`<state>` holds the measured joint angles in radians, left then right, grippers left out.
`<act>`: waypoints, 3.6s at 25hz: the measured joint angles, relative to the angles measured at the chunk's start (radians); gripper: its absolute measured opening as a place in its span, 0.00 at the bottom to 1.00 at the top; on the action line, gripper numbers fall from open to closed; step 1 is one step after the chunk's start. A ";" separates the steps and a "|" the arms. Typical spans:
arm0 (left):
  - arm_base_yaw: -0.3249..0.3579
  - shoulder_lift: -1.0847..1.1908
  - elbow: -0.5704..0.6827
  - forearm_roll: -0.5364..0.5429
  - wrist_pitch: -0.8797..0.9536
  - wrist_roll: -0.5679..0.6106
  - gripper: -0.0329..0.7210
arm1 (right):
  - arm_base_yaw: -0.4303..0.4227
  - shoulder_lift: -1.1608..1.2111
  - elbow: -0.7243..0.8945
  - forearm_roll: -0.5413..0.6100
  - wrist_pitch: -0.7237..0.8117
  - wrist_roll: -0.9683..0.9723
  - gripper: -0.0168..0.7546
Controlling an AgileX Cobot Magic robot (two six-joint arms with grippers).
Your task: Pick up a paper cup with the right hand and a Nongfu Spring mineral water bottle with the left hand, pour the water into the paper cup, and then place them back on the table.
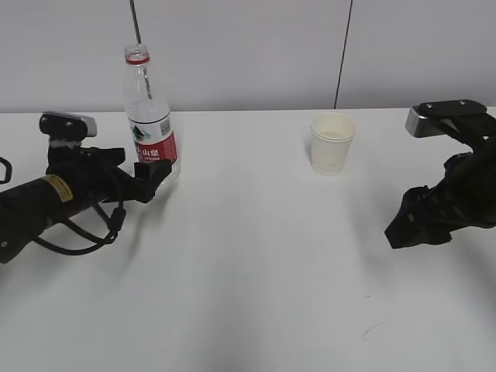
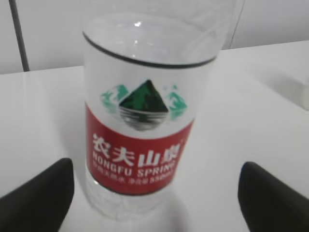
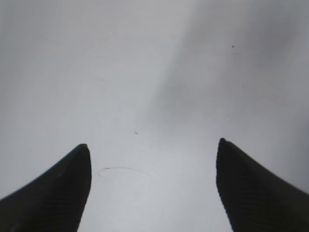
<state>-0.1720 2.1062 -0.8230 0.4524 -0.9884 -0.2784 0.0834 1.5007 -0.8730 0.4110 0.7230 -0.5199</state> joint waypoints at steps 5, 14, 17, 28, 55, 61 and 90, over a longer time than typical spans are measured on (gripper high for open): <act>-0.006 -0.205 0.141 -0.009 0.103 -0.007 0.83 | 0.000 0.000 -0.006 0.012 0.010 -0.001 0.79; -0.142 -0.800 0.159 -0.084 1.000 -0.152 0.80 | 0.000 0.000 -0.117 0.022 0.142 0.024 0.79; -0.201 -0.961 0.158 -0.197 1.273 -0.157 0.79 | 0.000 0.000 -0.134 -0.005 0.143 0.062 0.79; -0.246 -1.201 -0.022 -0.512 2.039 0.107 0.72 | 0.000 -0.128 -0.134 -0.127 0.195 0.158 0.79; -0.249 -1.730 0.018 -0.441 2.244 0.237 0.72 | 0.000 -1.045 -0.079 -0.240 0.540 0.378 0.78; -0.249 -1.761 0.121 -0.440 2.210 0.237 0.72 | 0.000 -1.256 0.081 -0.292 0.545 0.407 0.78; -0.249 -1.761 0.279 -0.395 2.053 0.237 0.63 | 0.002 -1.518 0.406 -0.418 0.455 0.417 0.78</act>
<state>-0.4208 0.3452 -0.5440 0.0575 1.0645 -0.0418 0.0850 -0.0173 -0.4665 -0.0072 1.1783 -0.1031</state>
